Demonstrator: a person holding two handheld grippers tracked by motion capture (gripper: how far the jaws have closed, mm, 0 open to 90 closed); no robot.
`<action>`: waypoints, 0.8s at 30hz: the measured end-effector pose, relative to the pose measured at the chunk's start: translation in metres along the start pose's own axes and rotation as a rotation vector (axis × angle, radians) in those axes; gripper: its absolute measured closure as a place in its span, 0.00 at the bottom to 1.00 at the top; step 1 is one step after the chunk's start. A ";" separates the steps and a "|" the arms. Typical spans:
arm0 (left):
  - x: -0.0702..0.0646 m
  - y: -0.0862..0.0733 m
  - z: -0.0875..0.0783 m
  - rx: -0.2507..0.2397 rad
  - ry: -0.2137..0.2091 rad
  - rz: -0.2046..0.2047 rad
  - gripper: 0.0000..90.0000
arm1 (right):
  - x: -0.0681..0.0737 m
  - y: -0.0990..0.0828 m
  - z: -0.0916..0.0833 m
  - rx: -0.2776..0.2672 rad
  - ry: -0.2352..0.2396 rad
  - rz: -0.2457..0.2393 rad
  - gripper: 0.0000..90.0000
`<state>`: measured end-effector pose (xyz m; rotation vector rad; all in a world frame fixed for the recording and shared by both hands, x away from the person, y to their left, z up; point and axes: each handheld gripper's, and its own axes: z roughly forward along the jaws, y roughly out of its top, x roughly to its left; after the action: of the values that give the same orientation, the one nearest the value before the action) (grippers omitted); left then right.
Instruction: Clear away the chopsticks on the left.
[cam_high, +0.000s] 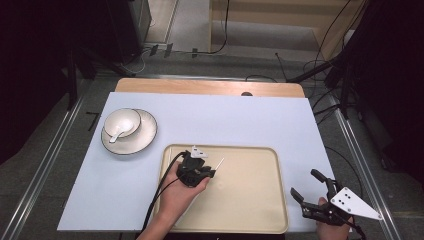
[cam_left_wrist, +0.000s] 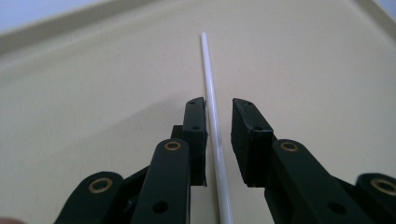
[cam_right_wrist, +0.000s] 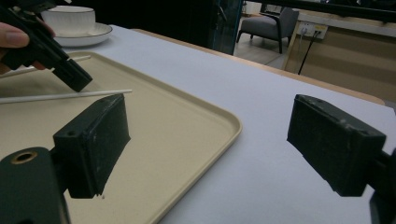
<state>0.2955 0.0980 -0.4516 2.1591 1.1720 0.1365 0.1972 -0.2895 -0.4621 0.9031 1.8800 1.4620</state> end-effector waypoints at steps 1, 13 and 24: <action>-0.001 0.005 0.005 -0.005 0.002 0.004 0.85 | 0.000 0.000 0.000 -0.003 0.000 0.001 0.15; -0.001 0.025 0.029 0.003 -0.048 0.027 1.00 | 0.000 0.000 0.000 -0.003 0.003 -0.001 0.15; 0.021 0.029 0.024 0.019 0.028 -0.005 1.00 | 0.000 0.000 0.001 -0.004 0.006 -0.002 0.15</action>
<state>0.3378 0.0914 -0.4572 2.1776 1.1989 0.1542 0.1983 -0.2892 -0.4623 0.8951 1.8819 1.4681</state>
